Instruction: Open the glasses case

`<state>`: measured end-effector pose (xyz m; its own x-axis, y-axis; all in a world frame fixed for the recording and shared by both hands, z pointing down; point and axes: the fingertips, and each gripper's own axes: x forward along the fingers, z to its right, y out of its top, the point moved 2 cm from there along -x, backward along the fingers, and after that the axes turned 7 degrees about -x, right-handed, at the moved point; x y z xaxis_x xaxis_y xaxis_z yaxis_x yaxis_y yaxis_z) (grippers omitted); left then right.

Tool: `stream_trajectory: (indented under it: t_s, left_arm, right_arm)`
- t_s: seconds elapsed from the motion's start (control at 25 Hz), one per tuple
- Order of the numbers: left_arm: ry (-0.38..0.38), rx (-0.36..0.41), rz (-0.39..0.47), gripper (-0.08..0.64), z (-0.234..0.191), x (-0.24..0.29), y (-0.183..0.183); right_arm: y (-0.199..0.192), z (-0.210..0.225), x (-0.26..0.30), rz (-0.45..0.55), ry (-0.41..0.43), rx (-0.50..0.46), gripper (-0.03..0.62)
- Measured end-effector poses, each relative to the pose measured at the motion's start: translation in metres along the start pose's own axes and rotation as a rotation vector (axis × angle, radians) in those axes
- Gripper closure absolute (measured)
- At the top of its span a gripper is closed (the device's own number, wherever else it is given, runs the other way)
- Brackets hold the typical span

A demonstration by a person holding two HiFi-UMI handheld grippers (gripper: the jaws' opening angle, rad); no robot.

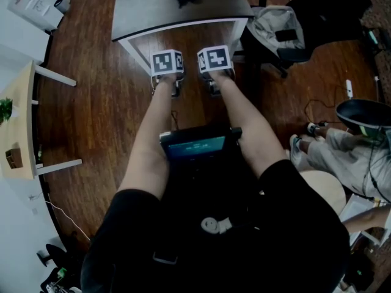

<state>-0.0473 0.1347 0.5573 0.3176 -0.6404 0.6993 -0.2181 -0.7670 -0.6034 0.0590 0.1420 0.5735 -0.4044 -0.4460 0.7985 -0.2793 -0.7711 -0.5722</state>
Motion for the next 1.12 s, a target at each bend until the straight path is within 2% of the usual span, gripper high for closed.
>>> stream_trajectory:
  t_s: [1.12]
  left_arm:
    - [-0.011, 0.003, 0.024, 0.56, 0.0055, -0.0032, 0.006]
  right_arm:
    - [0.006, 0.0011, -0.0078, 0.011, -0.032, -0.021, 0.592]
